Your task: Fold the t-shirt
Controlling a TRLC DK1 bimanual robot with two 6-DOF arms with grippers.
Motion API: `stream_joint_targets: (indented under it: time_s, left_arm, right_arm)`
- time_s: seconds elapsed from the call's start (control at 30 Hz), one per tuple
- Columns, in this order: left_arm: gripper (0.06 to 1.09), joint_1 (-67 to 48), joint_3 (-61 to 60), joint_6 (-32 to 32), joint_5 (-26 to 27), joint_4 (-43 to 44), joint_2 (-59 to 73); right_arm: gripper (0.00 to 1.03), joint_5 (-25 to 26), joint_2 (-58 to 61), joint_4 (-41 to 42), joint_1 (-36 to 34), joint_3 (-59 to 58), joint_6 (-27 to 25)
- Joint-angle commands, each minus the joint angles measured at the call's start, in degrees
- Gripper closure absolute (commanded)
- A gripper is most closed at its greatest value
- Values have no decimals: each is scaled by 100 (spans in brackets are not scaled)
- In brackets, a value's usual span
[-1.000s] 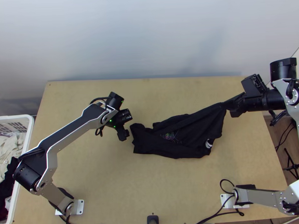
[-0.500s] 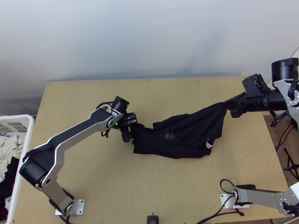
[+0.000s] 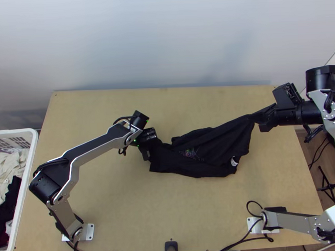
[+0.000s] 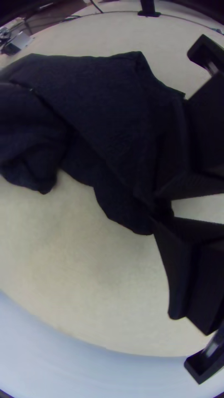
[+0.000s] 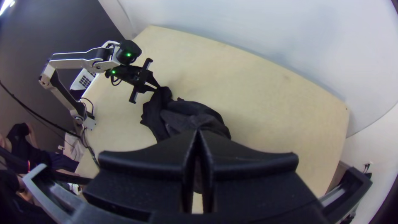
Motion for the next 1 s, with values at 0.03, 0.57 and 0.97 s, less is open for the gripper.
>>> stream_joint_targets:
  time_s: [0.03,0.57,0.97]
  left_arm:
    - [105,529,40,-1022,412,175,-402]
    - [105,2163,506,-1417,905,-1143,-2933]
    - [105,2207,251,-1356,1107,-3112,-4682]
  right_arm:
    - [100,-8,27,9,-26,44,90]
    - [100,-113,133,1204,-800,413,1707]
    - [100,-139,106,1204,-1116,-589,1980]
